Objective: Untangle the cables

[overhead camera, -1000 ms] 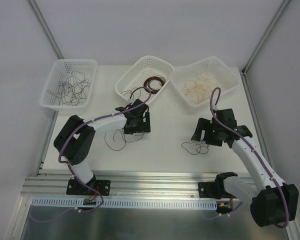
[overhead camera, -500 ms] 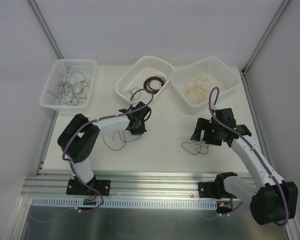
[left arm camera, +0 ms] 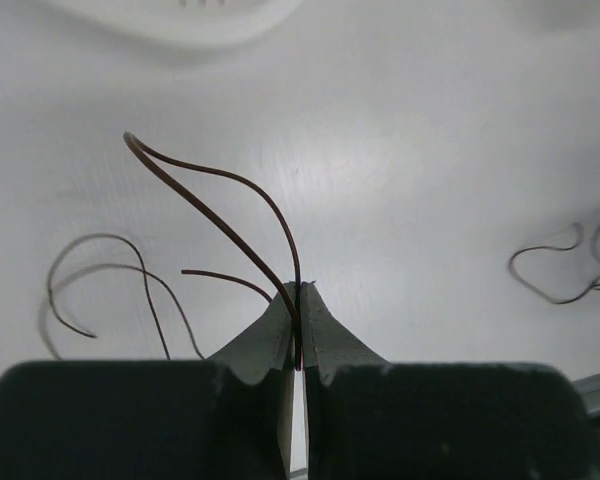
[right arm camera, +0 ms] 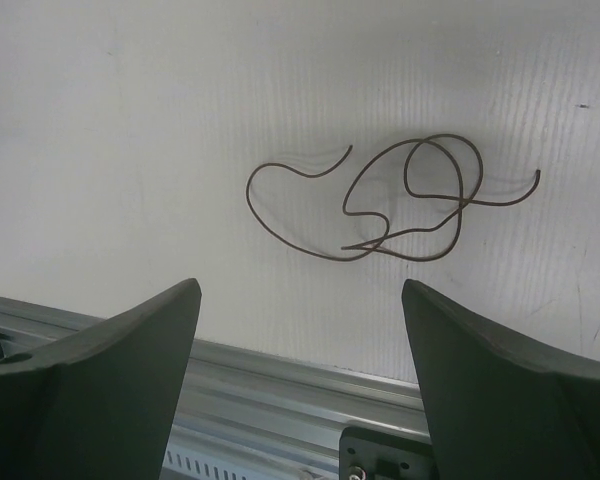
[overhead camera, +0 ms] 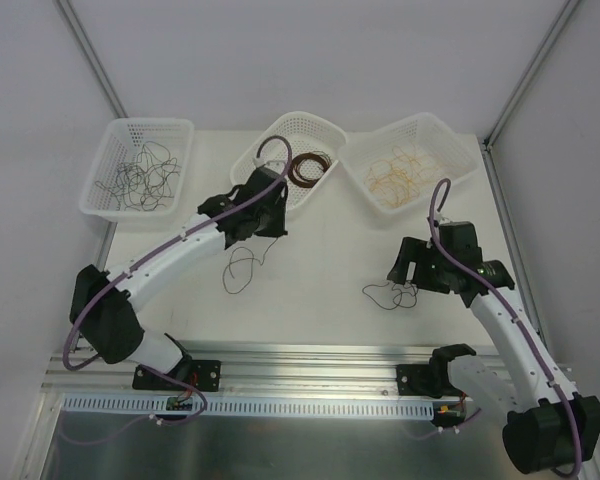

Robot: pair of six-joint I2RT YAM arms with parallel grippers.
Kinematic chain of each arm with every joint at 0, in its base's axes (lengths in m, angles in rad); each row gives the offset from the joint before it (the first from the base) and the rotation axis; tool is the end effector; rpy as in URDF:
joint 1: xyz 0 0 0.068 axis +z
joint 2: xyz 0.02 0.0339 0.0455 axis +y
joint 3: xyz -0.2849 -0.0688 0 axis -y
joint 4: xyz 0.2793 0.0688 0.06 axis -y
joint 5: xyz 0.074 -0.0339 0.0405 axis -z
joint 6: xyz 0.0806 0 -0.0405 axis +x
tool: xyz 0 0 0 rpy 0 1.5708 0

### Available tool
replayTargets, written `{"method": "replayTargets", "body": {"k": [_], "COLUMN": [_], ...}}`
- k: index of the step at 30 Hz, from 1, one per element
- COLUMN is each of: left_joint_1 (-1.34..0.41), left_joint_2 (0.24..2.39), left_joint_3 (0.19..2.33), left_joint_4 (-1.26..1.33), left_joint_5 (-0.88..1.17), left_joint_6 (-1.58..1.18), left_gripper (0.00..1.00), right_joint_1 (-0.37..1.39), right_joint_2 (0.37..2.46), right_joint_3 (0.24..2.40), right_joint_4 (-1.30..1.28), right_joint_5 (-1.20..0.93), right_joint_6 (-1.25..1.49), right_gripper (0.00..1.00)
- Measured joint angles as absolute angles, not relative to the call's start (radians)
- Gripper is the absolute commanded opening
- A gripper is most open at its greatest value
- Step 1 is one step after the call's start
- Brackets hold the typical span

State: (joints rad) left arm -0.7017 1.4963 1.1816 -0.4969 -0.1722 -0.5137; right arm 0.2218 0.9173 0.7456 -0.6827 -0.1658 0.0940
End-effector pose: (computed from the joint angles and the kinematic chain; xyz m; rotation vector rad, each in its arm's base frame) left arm 0.3057 -0.2403 0.2569 0.1429 2.3957 -0.3764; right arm 0.2244 0.0642 0.2353 -0.2313 2.4279 0.3435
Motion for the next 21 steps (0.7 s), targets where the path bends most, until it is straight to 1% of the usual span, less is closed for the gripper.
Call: {"method": "replayTargets", "body": {"k": [5,11,16,19,21], "left_joint_1": [-0.702,-0.701,-0.698,-0.676,-0.650], "left_joint_2": [1.425,1.424,1.513,1.599,1.642], "left_joint_3": [1.467,1.780,2.091,2.299,2.399], "left_joint_4": [-0.548,-0.594,-0.620,-0.618,-0.605], "left_joint_5": [-0.191,-0.222,-0.251,-0.242,-0.214], "left_joint_6": [-0.424,-0.389,-0.345,-0.325,-0.321], "left_gripper": [0.00,0.01,0.01,0.01,0.01], "right_joint_1": [0.224,0.224,0.238,0.241,0.241], "right_joint_2": [0.838,0.818,0.763,0.731,0.723], "right_joint_3": [0.747,0.798,0.815,0.815,0.815], "right_joint_4": [-0.720,-0.789,-0.808,-0.828,-0.837], "right_joint_5": [-0.180,-0.272,-0.309,-0.321,-0.319], "right_joint_6": [0.096,0.068,0.047,0.039,0.034], "right_gripper": [0.87,0.87,0.87,0.87,0.87]}}
